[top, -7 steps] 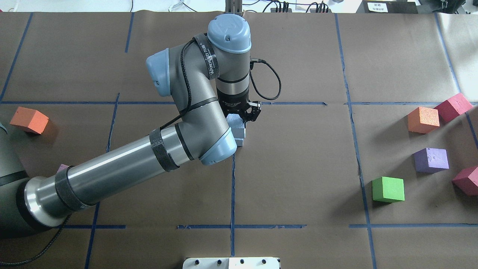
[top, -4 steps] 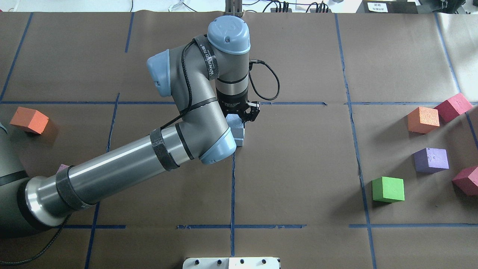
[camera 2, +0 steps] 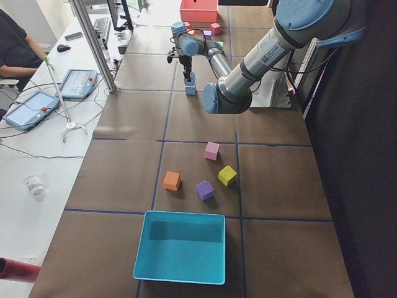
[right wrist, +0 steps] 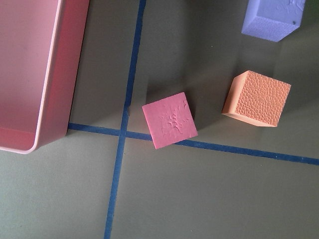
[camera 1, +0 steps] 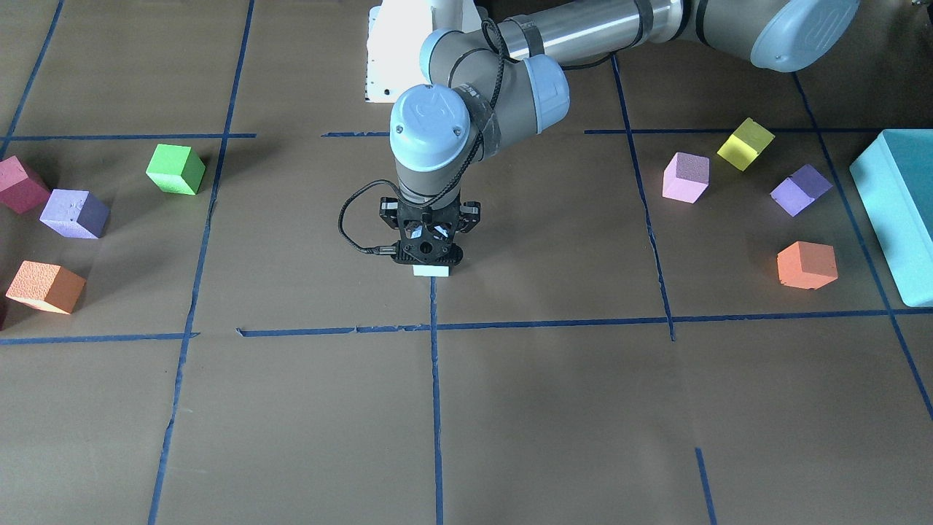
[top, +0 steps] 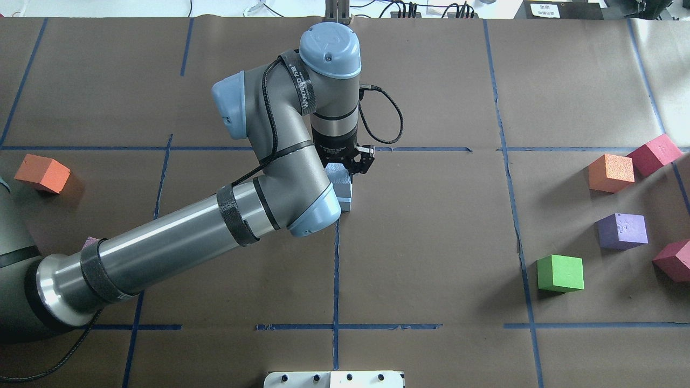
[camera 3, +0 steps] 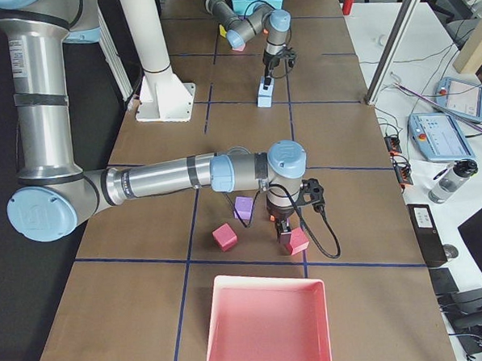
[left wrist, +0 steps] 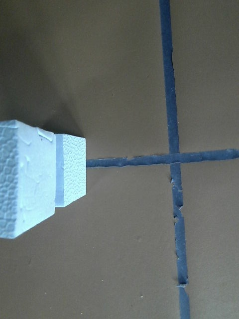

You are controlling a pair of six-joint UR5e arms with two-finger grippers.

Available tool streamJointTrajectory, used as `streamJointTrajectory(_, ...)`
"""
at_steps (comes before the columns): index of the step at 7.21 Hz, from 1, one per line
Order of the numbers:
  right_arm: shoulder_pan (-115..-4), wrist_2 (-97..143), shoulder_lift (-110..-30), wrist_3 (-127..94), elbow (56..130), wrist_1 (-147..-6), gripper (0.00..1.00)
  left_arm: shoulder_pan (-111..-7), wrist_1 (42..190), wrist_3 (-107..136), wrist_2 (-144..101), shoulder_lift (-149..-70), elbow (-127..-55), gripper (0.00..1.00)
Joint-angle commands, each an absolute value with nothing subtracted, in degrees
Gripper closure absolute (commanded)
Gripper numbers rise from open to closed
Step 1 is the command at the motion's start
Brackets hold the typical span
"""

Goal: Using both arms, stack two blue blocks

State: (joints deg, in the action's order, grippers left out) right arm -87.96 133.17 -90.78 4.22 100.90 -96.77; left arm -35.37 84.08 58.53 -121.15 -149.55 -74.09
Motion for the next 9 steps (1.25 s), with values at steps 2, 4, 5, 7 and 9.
streamJointTrajectory(2,-88.1,133.8,-90.8,4.2,100.9,-96.8,0.0,-35.4,84.2,58.4,-120.8,-149.5,-74.0,0.53)
streamJointTrajectory(4,-88.1,133.8,-90.8,4.2,100.9,-96.8,0.0,-35.3,84.5,58.4,-120.8,-149.5,-74.0,0.2)
streamJointTrajectory(5,-88.1,133.8,-90.8,4.2,100.9,-96.8,0.0,-35.3,84.5,58.5,-120.5,-149.5,-74.0,0.07)
streamJointTrajectory(7,-88.2,133.8,-90.8,4.3,100.9,-96.8,0.0,-35.3,84.5,58.6,-120.4,-149.5,-74.0,0.0)
streamJointTrajectory(9,-88.3,133.8,-90.8,4.3,100.9,-96.8,0.0,-35.9,83.9,58.8,-120.4,-149.6,-74.8,0.0)
